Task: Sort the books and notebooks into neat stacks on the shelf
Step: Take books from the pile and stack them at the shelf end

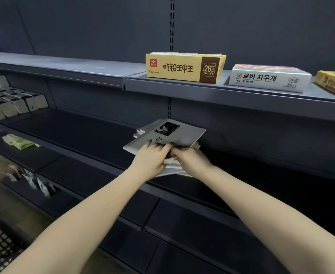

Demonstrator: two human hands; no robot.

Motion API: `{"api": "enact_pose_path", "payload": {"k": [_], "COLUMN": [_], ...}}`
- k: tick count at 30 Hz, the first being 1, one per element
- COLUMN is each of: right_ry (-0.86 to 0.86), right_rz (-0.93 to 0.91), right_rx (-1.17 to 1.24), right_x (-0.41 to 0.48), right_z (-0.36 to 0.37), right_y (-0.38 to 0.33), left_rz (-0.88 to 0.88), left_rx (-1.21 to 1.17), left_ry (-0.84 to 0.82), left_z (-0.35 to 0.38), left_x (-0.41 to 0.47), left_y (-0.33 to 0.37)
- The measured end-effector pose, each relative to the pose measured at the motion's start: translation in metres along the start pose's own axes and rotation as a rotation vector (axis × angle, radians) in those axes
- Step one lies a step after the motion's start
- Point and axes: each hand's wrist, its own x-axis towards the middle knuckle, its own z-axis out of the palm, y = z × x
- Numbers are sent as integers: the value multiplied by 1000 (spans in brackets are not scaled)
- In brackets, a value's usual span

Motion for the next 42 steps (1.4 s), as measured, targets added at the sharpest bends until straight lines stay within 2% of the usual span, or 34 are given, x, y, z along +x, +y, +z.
{"api": "enact_pose_path", "payload": {"k": [5,10,15,20,24,28,30,37,42], "right_ry": [-19,-76,-77,-32,9,53,70,79,147], "right_rz": [102,163,34,99,85,90,89,216,334], "right_rx": [99,120,152,205,106,-44,-128,-215,-287], "right_x": [-24,-45,-52,-54,-67,-91,-107,-190,-266], "right_z": [-16,-19,-11,-13,-8,-18,-29,-59,-84], "right_y": [27,50,52,59,66,78,87,140,174], "left_rz": [-14,-57,-53,-78,-85,90,115,173,306], "left_rx": [2,-56,-123,-60,-14,0,-52,-169,-233], "left_ry": [92,-79,-61,-160,-203,-79,-31,-27,-21], "left_z": [4,4,-3,-15,-12,2,7,-9,-17], "left_x": [-7,-12,-8,-2,-2,7,17,53,76], "left_y": [-4,-1,12,32,49,69,86,177,258]}}
